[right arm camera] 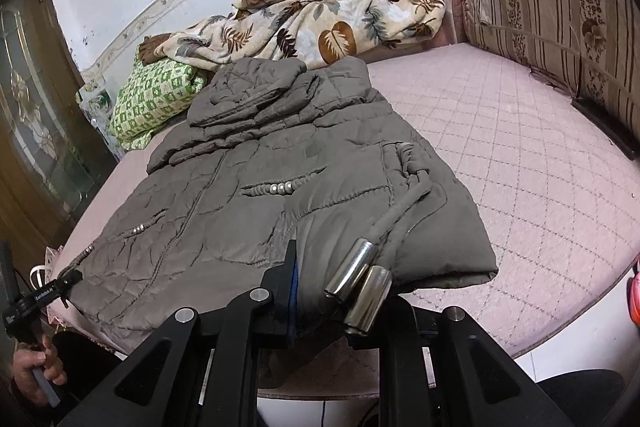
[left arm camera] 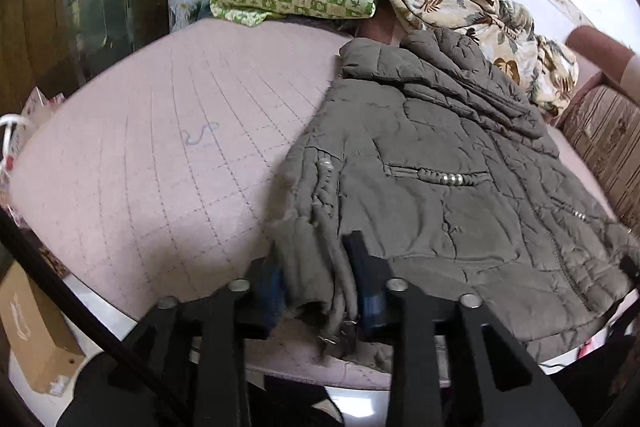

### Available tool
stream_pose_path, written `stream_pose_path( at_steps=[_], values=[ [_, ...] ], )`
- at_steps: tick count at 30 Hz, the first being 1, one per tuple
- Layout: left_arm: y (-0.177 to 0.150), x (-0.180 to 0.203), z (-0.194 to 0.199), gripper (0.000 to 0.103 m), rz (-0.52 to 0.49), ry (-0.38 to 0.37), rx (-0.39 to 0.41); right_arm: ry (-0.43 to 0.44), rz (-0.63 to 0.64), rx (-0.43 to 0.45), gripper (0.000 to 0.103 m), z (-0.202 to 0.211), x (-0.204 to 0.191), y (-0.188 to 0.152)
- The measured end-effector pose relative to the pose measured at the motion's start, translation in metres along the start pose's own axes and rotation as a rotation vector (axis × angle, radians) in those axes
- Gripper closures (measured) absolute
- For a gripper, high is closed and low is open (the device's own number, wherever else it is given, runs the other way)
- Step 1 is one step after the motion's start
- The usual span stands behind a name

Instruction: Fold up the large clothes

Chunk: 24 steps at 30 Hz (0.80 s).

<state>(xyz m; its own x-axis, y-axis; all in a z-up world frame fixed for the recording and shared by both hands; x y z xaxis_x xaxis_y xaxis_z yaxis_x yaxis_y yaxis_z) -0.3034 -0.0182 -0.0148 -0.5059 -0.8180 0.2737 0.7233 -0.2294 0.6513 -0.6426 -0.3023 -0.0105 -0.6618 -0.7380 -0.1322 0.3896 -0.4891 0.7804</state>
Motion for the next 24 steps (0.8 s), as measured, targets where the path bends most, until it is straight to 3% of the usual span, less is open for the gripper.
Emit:
stream_pose_path(
  at_steps=[5,15,24],
  values=[
    [0.003,0.018,0.010,0.086,-0.116,0.026,0.074,-0.036,0.090,0.024,0.086,0.006,-0.007,0.007],
    [0.013,0.010,0.015,0.088,-0.038,-0.126,0.019,-0.005,0.088,0.053,0.086,0.015,-0.006,0.024],
    [0.018,0.016,0.023,0.088,-0.056,-0.145,0.022,-0.004,0.103,0.067,0.086,0.020,-0.007,0.035]
  ],
)
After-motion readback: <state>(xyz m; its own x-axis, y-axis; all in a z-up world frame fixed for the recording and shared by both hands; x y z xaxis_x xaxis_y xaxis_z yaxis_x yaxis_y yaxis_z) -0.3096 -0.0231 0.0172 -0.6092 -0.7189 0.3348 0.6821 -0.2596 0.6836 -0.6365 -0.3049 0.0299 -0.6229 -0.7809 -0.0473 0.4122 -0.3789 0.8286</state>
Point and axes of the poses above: each gripper's, at about its wrist camera, not at the fingertips, and z roughly against the way its jaws point, x to its right, y to its top, the point moved 9 cm from there along -z, roughly the way its jaws point, and after that the axes turned 14 degrees about z, right-handed, at the moved point
